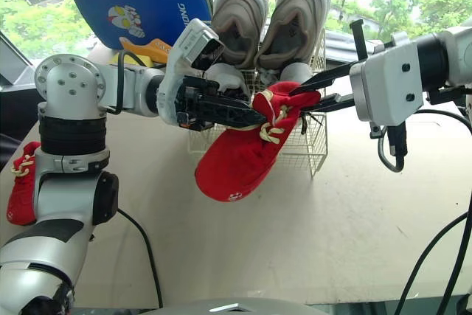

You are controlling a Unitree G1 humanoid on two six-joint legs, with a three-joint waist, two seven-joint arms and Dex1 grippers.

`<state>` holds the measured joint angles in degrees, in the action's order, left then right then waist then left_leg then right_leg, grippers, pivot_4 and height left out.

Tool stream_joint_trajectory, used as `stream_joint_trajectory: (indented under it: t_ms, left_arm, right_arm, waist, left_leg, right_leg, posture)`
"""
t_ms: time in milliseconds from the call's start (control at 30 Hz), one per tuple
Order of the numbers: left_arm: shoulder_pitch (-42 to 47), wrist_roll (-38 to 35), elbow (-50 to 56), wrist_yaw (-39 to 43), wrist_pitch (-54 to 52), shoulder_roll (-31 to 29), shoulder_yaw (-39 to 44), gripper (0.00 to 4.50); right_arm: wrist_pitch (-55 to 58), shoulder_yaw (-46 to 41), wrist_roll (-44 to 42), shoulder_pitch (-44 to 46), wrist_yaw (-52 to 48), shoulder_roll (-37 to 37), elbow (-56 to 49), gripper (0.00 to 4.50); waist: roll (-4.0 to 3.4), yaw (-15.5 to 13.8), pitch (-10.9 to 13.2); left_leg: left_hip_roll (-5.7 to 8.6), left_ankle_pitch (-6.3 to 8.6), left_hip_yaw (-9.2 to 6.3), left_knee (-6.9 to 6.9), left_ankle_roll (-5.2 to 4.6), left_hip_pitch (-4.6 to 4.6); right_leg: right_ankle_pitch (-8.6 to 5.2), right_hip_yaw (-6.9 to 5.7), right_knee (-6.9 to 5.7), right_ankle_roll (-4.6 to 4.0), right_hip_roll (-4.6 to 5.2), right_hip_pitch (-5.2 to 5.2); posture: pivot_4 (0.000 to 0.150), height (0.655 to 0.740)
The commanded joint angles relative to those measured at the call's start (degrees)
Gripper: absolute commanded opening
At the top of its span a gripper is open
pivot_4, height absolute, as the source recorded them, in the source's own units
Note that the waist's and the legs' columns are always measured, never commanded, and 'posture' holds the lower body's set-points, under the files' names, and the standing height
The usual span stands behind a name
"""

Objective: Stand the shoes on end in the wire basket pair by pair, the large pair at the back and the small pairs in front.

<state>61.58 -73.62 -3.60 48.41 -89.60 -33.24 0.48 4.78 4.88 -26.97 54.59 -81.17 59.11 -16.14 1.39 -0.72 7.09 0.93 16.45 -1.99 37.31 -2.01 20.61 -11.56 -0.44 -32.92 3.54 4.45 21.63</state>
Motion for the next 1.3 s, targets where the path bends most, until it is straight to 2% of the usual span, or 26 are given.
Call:
stream_joint_trajectory:
  t_ms: [33, 67, 200, 267, 300, 333, 433, 567, 633, 700, 800, 967, 1167, 1300]
  left_arm:
    - [-0.2, -0.7, 2.1, 0.9, -0.1, 0.4, 1.5, 1.13]
    - [-0.6, -0.7, 2.1, 0.7, 0.0, 0.2, 2.1, 0.97]
    - [-3.6, -1.3, 3.4, 0.1, 1.6, -0.2, 5.5, 0.84]
    - [-5.7, -1.1, 4.7, -0.7, 4.1, 0.1, 8.1, 0.82]
    - [-7.0, -1.3, 5.0, -1.1, 5.2, 0.2, 9.5, 0.81]
    - [-8.5, -0.7, 6.0, -1.3, 7.3, 0.3, 10.9, 0.80]
    - [-12.9, -0.8, 8.1, -1.9, 14.8, 2.7, 16.0, 0.80]
    - [-14.6, 1.0, 9.2, -0.8, 22.9, 5.1, 18.1, 0.80]
    - [-15.2, 2.4, 10.1, 1.3, 27.0, 5.8, 17.9, 0.80]
    - [-15.6, 4.0, 10.7, 1.8, 29.5, 6.0, 17.0, 0.80]
    - [-15.9, 6.4, 11.1, 3.2, 32.7, 6.5, 15.0, 0.80]
    - [-17.7, 10.1, 12.8, 6.7, 36.5, 6.3, 11.4, 0.80]
    - [-19.6, 10.4, 15.2, 8.2, 38.1, 7.3, 9.2, 0.80]
    - [-20.3, 10.0, 15.9, 7.8, 38.0, 8.0, 8.4, 0.80]
  right_arm:
    - [10.9, 0.3, -2.7, 4.0, -0.8, 1.6, 0.7, 0.00]
    - [11.8, -0.1, -3.0, 4.9, -0.3, 0.9, 1.2, 0.00]
    - [13.2, -1.5, -1.5, 5.0, 1.7, 0.4, 1.4, 1.86]
    - [21.0, -2.9, -4.0, 3.4, 2.7, 3.3, 0.5, 2.88]
    - [25.9, -4.4, -5.8, 2.6, 4.0, 4.8, 0.1, 3.30]
    - [31.2, -6.1, -7.3, 2.6, 7.1, 5.3, 0.7, 3.36]
    - [46.1, -13.2, -16.4, -0.2, 13.0, 5.9, 1.3, 3.36]
    - [65.8, -22.4, -38.5, -5.8, 27.0, -1.5, -1.0, 3.36]
    - [69.1, -23.2, -47.4, -9.4, 36.2, -7.2, -2.5, 3.36]
    - [69.0, -23.2, -54.3, -10.5, 43.3, -10.9, -2.5, 3.36]
    - [67.1, -21.0, -61.3, -10.5, 51.5, -16.3, -1.0, 3.36]
    - [64.7, -18.3, -69.8, -9.8, 59.3, -18.8, 1.1, 3.36]
    - [61.6, -14.6, -71.1, -10.7, 63.6, -21.2, -0.3, 3.36]
    - [60.4, -13.9, -71.8, -12.3, 64.7, -21.4, -2.1, 2.13]
  waist:
    - [0.00, 0.0, 0.0]
    - [0.00, 0.0, 0.0]
    - [0.02, 0.0, 0.0]
    - [0.02, 0.0, 0.0]
    - [0.03, -0.1, 0.0]
    - [0.03, -0.2, 0.0]
    - [0.06, -0.2, 0.0]
    - [0.23, -0.2, -0.2]
    - [0.35, -0.1, -0.3]
    - [-0.02, 0.0, -0.1]
    - [0.00, 0.0, -0.1]
    - [0.00, -0.1, -0.1]
    - [-0.02, 0.0, -0.1]
    - [0.02, -0.1, -0.2]
  left_leg:
    - [0.00, 0.00, 0.00, 0.00, 0.00, 0.00]
    - [0.00, 0.00, 0.00, 0.00, 0.00, 0.00]
    - [-0.01, 0.00, 0.00, -0.01, 0.00, 0.00]
    - [-0.01, 0.00, 0.00, -0.02, 0.00, 0.01]
    - [-0.01, 0.00, -0.01, -0.03, 0.00, 0.03]
    - [-0.02, 0.00, -0.06, -0.02, 0.00, 0.04]
    - [0.00, 0.01, -0.05, -0.04, 0.01, 0.07]
    - [-0.01, 0.02, -0.21, -0.07, 0.03, 0.09]
    - [-0.02, 0.02, -0.21, -0.10, 0.04, 0.07]
    - [-0.02, 0.01, -0.13, -0.10, 0.03, 0.08]
    - [0.04, 0.00, -0.05, -0.12, -0.01, 0.09]
    - [0.16, 0.00, -0.02, -0.09, -0.09, 0.12]
    - [0.19, 0.14, 0.03, -0.06, -0.45, 0.10]
    - [0.16, 0.15, -0.02, -0.05, -0.48, 0.11]
  right_leg:
    - [0.00, 0.00, 0.00, 0.00, 0.00, 0.00]
    - [-0.01, 0.00, 0.00, -0.01, 0.01, 0.00]
    - [-0.03, 0.00, 0.01, -0.07, 0.03, 0.01]
    - [-0.03, 0.01, 0.00, -0.07, 0.03, 0.02]
    - [-0.04, 0.00, 0.00, -0.08, 0.04, 0.02]
    - [-0.04, -0.03, 0.01, -0.10, 0.07, 0.02]
    - [-0.04, -0.01, 0.04, -0.14, 0.50, 0.03]
    - [-0.02, -0.01, 0.07, -0.17, 0.59, 0.00]
    - [0.03, 0.01, 0.08, -0.25, 0.59, -0.02]
    - [0.04, 0.07, 0.04, -0.26, 0.59, -0.02]
    - [0.06, 0.10, 0.04, -0.29, 0.56, 0.02]
    - [0.05, -0.09, 0.06, -0.30, 0.27, 0.00]
    - [0.05, -0.04, 0.04, -0.29, 0.23, -0.01]
    - [0.05, -0.07, 0.05, -0.29, 0.16, -0.01]
  posture:
    - [0.150, 0.7400]
    - [0.150, 0.7400]
    - [0.150, 0.7400]
    - [0.150, 0.7400]
    - [0.150, 0.7400]
    - [0.150, 0.7400]
    - [0.150, 0.7400]
    - [0.150, 0.7400]
    - [0.150, 0.7400]
    - [0.150, 0.7400]
    - [0.150, 0.7400]
    - [0.150, 0.7400]
    - [0.150, 0.7400]
    - [0.150, 0.7400]
